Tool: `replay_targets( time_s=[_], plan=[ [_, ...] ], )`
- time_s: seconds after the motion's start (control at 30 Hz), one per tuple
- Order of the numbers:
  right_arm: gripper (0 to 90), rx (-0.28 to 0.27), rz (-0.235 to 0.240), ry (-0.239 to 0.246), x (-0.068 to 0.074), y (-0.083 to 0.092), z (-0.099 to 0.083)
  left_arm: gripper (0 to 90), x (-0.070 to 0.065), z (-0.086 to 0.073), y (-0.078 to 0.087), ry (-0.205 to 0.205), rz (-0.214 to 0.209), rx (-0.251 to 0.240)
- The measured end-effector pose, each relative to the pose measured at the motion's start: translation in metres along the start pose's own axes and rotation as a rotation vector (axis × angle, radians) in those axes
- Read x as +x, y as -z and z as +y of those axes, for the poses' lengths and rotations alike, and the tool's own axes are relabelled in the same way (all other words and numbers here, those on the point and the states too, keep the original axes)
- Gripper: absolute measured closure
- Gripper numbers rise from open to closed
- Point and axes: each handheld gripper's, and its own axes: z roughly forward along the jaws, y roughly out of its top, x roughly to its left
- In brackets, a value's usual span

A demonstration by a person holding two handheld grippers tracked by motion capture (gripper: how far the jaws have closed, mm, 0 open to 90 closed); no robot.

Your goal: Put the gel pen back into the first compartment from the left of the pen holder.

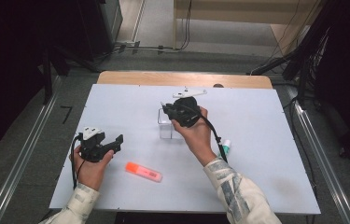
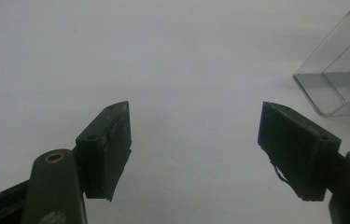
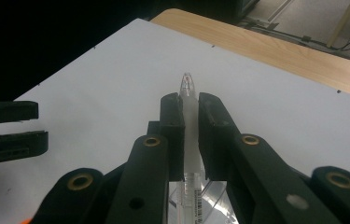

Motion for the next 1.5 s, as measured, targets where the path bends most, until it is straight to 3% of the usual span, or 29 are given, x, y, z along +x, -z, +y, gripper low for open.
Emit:
replay_targets(
  time_s=[0.37,0.87,1.5],
  plan=[
    [79.2,0.012,-0.004,-0.030,-0.007,-0.012,0.008,26.0,0.000,0.000,0.000,0.001,-0.001,-0.001],
    [79.3,0.005,-0.005,-0.035,-0.002,-0.027,0.024,26.1,0.000,0.000,0.001,0.002,-0.006,-0.001],
    [79.3,-0.004,-0.013,-0.067,-0.009,-0.043,0.036,26.1,0.001,0.001,0.000,0.002,-0.007,-0.002]
  ],
)
